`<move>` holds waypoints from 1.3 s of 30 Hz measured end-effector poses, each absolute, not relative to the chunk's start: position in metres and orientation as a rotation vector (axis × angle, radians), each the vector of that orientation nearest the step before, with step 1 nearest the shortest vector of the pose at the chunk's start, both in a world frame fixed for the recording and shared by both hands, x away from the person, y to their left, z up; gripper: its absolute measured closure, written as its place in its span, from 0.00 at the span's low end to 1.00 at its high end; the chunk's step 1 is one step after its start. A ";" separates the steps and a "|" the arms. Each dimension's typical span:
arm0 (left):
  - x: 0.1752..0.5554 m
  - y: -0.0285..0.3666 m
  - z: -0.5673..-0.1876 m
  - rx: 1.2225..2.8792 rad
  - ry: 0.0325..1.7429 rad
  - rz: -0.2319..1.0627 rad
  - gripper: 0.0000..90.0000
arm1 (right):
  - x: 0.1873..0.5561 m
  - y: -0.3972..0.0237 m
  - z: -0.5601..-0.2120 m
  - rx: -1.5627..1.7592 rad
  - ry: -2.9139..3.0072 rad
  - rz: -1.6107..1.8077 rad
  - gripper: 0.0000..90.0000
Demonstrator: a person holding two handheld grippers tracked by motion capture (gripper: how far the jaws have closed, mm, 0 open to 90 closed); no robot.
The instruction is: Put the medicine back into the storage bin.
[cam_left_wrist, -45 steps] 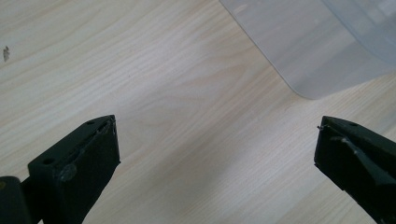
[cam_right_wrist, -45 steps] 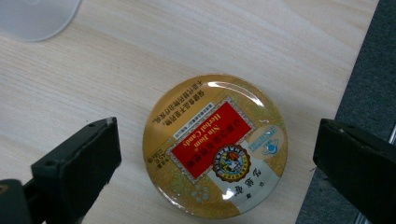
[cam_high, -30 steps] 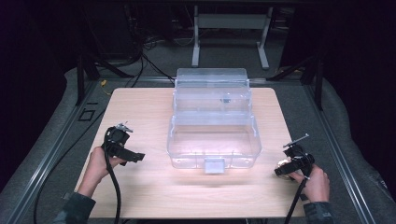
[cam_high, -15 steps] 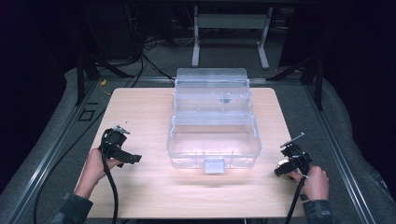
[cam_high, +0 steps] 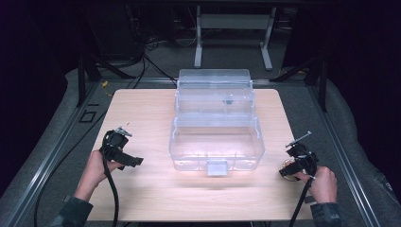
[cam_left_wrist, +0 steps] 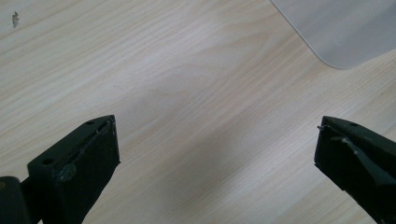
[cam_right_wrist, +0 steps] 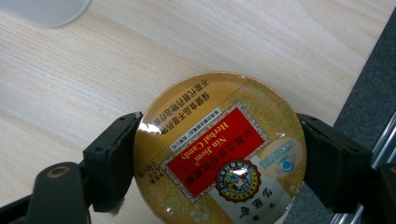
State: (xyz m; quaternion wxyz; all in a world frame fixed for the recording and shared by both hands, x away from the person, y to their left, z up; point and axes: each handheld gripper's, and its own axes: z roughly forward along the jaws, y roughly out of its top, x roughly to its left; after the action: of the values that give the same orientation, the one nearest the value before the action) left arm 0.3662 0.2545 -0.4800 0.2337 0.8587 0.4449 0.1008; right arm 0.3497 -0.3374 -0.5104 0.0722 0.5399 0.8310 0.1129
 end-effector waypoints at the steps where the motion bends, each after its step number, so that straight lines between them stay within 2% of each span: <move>1: 0.365 0.254 -0.480 2.368 1.214 0.285 0.00 | 0.350 -0.337 -0.509 1.615 2.505 0.350 0.22; 39: 0.367 0.256 -0.482 2.405 1.197 0.326 0.00 | 0.356 -0.314 -0.444 1.469 2.566 0.348 0.22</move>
State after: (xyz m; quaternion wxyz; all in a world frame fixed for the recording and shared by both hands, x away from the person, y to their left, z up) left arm 0.3666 0.2555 -0.4819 0.2160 0.8677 0.4319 0.1175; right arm 0.3556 -0.3144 -0.4436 0.0822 0.4919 0.8589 0.1166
